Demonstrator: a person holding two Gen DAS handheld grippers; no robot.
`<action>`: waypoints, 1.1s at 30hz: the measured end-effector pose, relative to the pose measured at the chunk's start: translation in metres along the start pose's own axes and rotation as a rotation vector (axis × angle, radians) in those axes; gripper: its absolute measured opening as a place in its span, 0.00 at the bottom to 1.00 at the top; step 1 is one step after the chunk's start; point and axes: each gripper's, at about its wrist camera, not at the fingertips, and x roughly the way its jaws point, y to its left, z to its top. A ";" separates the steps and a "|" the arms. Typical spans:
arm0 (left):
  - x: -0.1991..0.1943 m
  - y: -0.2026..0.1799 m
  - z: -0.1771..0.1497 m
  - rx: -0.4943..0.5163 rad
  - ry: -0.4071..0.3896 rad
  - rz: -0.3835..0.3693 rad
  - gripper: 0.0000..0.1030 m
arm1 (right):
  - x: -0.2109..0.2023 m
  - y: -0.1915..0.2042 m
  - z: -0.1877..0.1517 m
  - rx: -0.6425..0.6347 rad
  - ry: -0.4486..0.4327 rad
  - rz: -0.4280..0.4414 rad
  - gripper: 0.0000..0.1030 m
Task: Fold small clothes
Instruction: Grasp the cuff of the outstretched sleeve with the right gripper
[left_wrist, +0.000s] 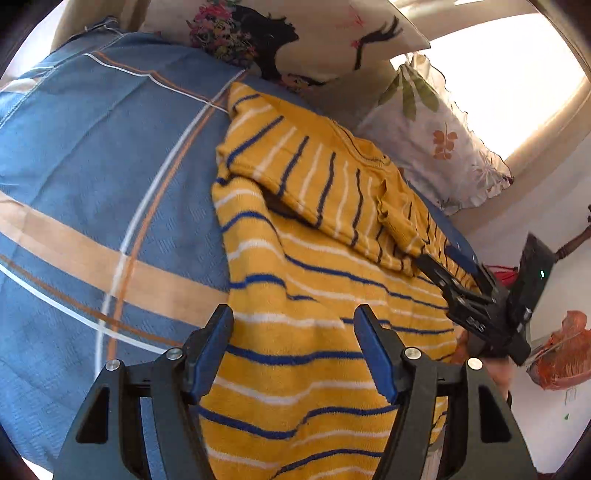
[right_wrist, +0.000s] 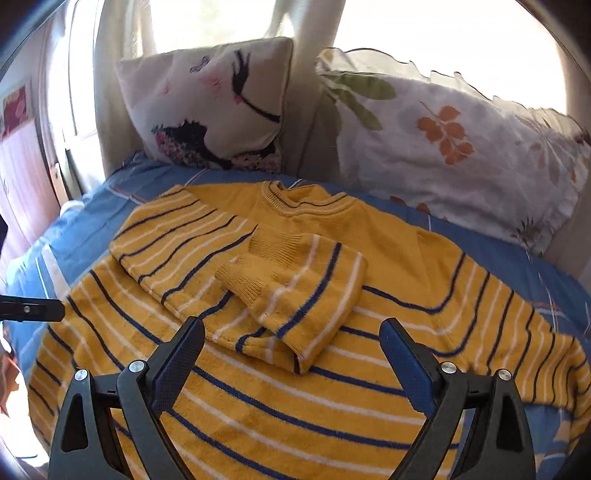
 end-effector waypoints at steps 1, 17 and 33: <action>0.004 -0.007 -0.008 0.033 0.012 0.014 0.60 | 0.010 0.010 0.003 -0.059 0.012 -0.037 0.94; -0.047 0.031 -0.021 -0.006 -0.027 0.066 0.21 | 0.003 -0.131 -0.037 0.625 0.055 -0.048 0.13; -0.067 0.022 -0.013 -0.031 -0.156 0.055 0.49 | -0.161 -0.264 -0.232 1.183 -0.177 -0.271 0.56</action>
